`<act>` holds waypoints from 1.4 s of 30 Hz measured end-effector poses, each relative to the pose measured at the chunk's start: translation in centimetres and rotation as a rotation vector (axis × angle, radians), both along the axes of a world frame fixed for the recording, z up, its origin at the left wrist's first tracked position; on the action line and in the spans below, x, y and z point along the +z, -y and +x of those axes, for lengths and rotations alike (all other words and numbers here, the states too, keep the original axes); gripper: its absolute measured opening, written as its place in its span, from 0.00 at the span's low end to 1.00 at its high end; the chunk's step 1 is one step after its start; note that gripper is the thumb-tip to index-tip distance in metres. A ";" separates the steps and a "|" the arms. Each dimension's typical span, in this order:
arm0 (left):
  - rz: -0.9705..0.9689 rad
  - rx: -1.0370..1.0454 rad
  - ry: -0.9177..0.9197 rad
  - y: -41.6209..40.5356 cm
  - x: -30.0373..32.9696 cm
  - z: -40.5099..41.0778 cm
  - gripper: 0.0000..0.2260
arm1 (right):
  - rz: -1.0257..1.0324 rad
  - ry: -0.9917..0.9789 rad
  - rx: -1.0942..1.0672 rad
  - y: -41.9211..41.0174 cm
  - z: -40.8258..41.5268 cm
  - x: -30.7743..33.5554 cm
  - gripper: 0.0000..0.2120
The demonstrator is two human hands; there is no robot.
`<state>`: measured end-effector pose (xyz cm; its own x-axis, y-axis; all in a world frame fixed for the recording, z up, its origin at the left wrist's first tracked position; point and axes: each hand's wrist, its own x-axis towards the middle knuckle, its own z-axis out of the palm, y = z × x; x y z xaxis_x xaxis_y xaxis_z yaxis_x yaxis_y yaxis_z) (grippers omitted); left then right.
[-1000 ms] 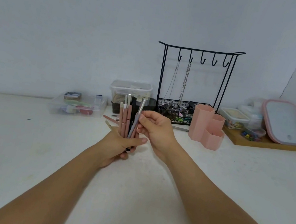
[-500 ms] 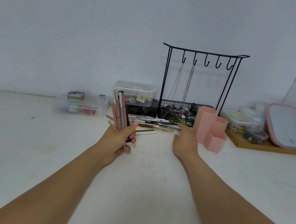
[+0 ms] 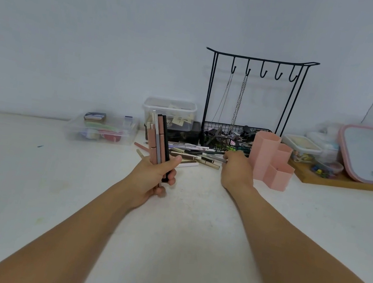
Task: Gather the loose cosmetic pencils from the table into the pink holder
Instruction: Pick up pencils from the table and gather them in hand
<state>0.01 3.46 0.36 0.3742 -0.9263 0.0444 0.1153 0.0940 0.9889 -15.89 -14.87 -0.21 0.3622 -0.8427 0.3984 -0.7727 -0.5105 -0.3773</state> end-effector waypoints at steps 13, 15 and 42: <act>0.016 0.045 -0.003 0.1 0.2 -0.3 0.08 | 0.664 1.041 0.559 -4.5 1.6 1.9 0.03; 0.014 0.041 -0.002 0.1 0.2 -0.3 0.08 | 0.919 1.071 0.677 -5.5 2.0 2.1 0.05; 0.019 0.043 -0.016 0.2 0.3 0.0 0.13 | 0.145 0.617 0.254 -4.4 1.5 0.6 0.06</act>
